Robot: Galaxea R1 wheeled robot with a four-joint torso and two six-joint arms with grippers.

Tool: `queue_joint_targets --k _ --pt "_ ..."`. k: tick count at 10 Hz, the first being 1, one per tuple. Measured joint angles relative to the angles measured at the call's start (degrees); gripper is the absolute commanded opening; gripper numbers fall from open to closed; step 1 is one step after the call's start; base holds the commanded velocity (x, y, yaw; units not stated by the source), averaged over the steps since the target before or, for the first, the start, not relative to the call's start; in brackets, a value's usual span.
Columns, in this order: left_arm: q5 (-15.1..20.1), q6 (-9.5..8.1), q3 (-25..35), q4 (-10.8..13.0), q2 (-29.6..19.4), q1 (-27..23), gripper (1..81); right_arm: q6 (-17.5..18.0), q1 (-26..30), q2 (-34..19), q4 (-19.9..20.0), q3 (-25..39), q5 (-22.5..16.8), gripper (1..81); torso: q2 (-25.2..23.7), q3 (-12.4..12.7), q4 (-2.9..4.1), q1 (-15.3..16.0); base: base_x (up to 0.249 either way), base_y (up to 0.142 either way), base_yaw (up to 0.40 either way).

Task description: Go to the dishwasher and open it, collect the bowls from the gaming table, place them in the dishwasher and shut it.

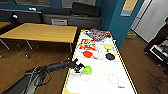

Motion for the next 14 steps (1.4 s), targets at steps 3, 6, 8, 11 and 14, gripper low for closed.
queue_joint_targets --k 3,6,8,11,14 --pt "-5.40 -1.38 1.30 -0.56 -3.61 1.28 81.1 0.00 0.02 0.33 0.00 0.00 -0.17 1.0 0.00 0.00 0.00 0.00 0.000 0.000 0.000" --pt "-7.41 -2.22 0.65 -0.80 -2.89 1.85 81.1 0.00 0.33 0.50 0.00 -0.20 -0.13 1.0 0.00 0.00 0.00 0.00 0.000 0.000 0.000" --pt "-7.55 -2.15 -1.45 -0.74 -0.09 2.66 81.1 0.00 0.33 0.69 -0.02 -0.29 -0.22 1.0 0.00 0.00 0.00 0.00 0.000 0.000 0.000" --pt "-7.00 -2.00 -2.58 2.40 2.78 3.62 81.1 0.00 0.45 0.83 -0.02 -0.40 -0.22 1.0 0.00 0.00 0.00 0.00 0.000 0.000 0.000" --pt "1.69 -2.15 -3.83 3.45 5.52 2.32 81.1 0.00 0.48 1.16 -0.10 -0.41 -0.24 1.0 0.02 0.00 0.00 0.00 0.000 0.000 0.000"
